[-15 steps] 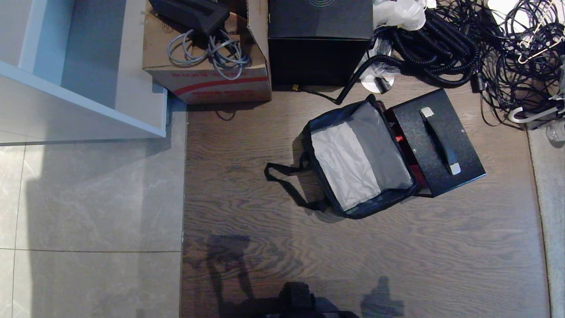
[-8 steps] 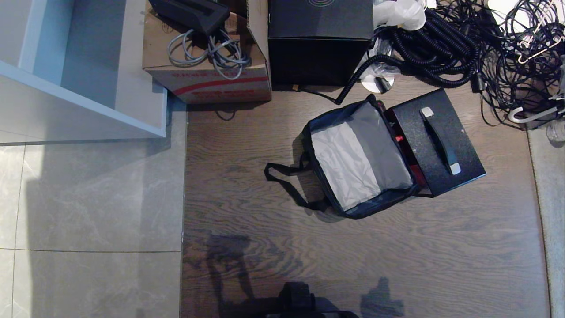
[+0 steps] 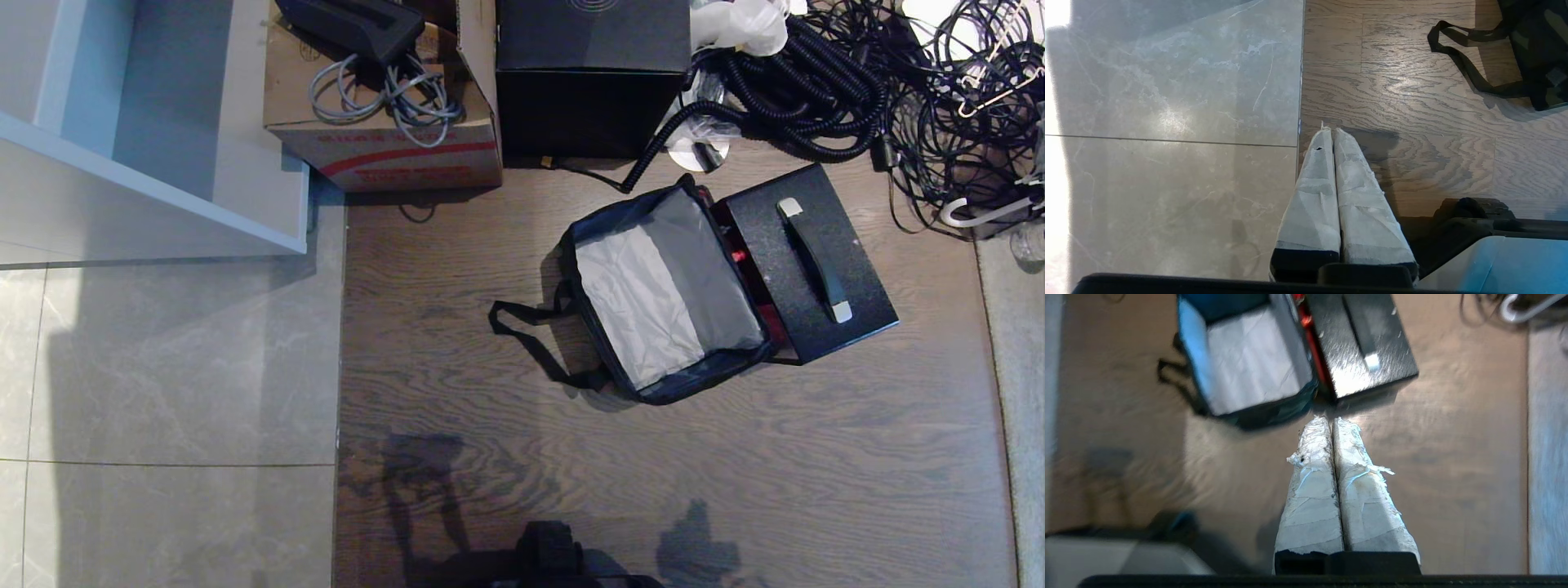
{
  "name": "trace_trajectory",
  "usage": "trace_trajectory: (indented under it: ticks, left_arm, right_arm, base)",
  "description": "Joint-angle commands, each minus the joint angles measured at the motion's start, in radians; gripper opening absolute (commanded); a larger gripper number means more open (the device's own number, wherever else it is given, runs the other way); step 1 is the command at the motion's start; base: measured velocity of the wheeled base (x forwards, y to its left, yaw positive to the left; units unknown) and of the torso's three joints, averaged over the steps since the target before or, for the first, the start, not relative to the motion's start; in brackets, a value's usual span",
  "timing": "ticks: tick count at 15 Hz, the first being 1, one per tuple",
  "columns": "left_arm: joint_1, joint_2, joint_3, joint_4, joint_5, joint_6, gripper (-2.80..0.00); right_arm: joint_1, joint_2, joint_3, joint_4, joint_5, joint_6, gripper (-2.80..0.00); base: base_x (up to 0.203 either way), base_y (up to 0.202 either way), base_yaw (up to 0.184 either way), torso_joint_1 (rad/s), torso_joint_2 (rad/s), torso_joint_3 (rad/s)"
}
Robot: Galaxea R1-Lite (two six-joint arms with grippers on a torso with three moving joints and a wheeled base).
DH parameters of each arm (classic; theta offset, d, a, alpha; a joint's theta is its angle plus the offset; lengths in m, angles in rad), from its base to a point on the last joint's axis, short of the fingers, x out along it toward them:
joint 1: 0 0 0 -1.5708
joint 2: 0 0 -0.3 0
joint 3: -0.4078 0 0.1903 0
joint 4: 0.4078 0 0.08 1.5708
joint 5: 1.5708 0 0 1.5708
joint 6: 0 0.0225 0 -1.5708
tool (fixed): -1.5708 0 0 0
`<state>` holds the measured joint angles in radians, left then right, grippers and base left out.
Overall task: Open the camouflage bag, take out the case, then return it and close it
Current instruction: Grip the handle again
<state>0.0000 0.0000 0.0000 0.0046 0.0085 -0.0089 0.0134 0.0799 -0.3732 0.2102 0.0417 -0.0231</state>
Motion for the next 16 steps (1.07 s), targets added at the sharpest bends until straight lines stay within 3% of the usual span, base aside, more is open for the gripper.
trace_trajectory:
  ticks: [1, 4, 7, 14, 15, 16]
  left_arm:
    - [0.000, 0.000, 0.000, 0.000, 0.001, 0.000, -2.80]
    - [0.000, 0.000, 0.000, 0.000, 0.001, 0.000, -2.80]
    - [0.000, 0.000, 0.000, 0.000, 0.001, 0.000, -2.80]
    - [0.000, 0.000, 0.000, 0.000, 0.001, 0.000, -2.80]
    - [0.000, 0.000, 0.000, 0.000, 0.001, 0.000, -2.80]
    - [0.000, 0.000, 0.000, 0.000, 0.001, 0.000, -2.80]
  right_arm:
    - [0.002, 0.185, -0.161, 0.242, 0.005, 0.017, -2.80]
    - [0.006, 0.548, -0.300, 0.296, 0.010, 0.033, -2.80]
    - [0.009, 0.920, -0.440, 0.269, 0.012, 0.041, -2.80]
    - [-0.015, 1.578, -0.629, -0.191, 0.011, 0.055, -2.80]
    - [-0.022, 1.636, -0.665, -0.236, 0.011, 0.054, 0.00]
    - [-0.026, 1.684, -0.718, -0.266, 0.010, 0.051, 0.00]
  base:
    - [0.000, 0.000, 0.000, 0.000, 0.00, 0.000]
    - [0.000, 0.000, 0.000, 0.000, 0.00, 0.000]
    - [0.000, 0.000, 0.000, 0.000, 0.00, 0.000]
    - [0.000, 0.000, 0.000, 0.000, 0.00, 0.000]
    - [0.000, 0.000, 0.000, 0.000, 0.00, 0.000]
    - [0.000, 0.000, 0.000, 0.000, 0.00, 0.000]
